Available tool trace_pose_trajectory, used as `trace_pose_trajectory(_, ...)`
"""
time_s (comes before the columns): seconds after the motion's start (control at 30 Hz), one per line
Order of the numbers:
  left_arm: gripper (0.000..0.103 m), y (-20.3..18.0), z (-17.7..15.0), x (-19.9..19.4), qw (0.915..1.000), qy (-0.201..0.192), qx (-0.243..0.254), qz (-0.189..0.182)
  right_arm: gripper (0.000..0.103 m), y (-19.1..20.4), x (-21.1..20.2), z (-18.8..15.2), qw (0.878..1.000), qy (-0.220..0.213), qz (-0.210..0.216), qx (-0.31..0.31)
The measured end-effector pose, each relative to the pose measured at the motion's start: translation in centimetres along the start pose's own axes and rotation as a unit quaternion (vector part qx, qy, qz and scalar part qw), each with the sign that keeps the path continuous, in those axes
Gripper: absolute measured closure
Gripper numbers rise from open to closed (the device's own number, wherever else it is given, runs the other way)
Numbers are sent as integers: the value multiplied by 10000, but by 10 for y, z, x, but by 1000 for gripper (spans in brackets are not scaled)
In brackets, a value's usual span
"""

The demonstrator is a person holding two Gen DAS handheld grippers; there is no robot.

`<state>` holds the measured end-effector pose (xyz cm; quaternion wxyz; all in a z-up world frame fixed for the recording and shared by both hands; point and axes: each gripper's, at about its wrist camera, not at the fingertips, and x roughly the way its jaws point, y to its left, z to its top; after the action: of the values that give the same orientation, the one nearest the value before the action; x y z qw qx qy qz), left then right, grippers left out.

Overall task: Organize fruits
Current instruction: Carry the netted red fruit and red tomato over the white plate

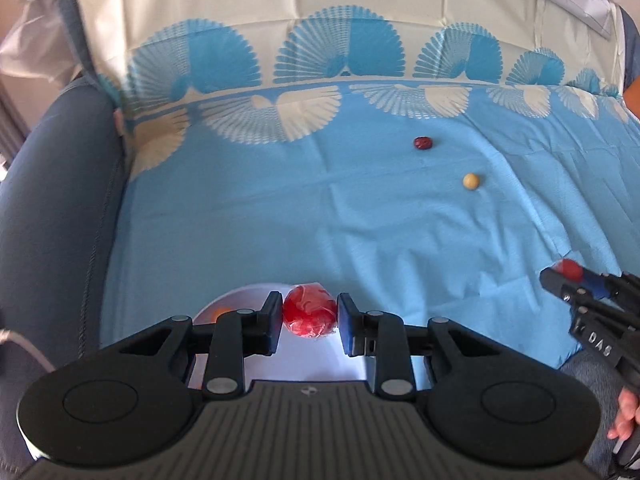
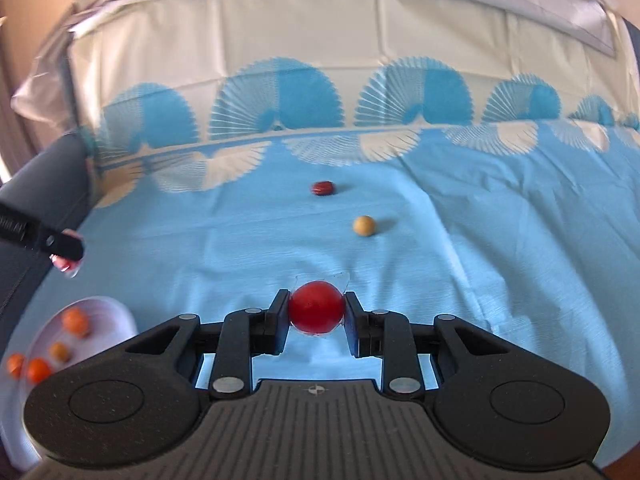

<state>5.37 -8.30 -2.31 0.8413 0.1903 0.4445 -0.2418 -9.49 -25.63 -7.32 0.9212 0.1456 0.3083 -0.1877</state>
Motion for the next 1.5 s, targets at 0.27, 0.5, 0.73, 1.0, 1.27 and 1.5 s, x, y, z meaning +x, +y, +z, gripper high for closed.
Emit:
trace_pose_trajectory(0.27, 71, 67, -83, -81, 9957, 101, -799, 461, 74, 67, -77, -1, 9961, 35, 717, -508)
trace_pose_trajectory(0.5, 71, 80, -129, -120, 9925, -42, -1160, 384, 74, 111, -115, -13, 9911, 210, 1069, -763)
trace_pose_trajectory(0.73, 71, 84, -145, -139, 9903, -295, -1326, 285, 74, 135, -146, -22, 9881, 40, 1054, -1123)
trace_pose_trajectory(1.0, 71, 90, -151, -149, 9879, -452, -1462, 242, 74, 142, -160, -23, 9874, -88, 951, -1266)
trace_pose_trajectory(1.27, 71, 91, -151, -150, 9878, -440, -1475, 232, 74, 141, -161, -24, 9866, -100, 975, -1302)
trace_pose_trajectory(1.5, 71, 91, -148, -146, 9880, -405, -1474, 228, 74, 140, -159, -24, 9866, -73, 980, -1302)
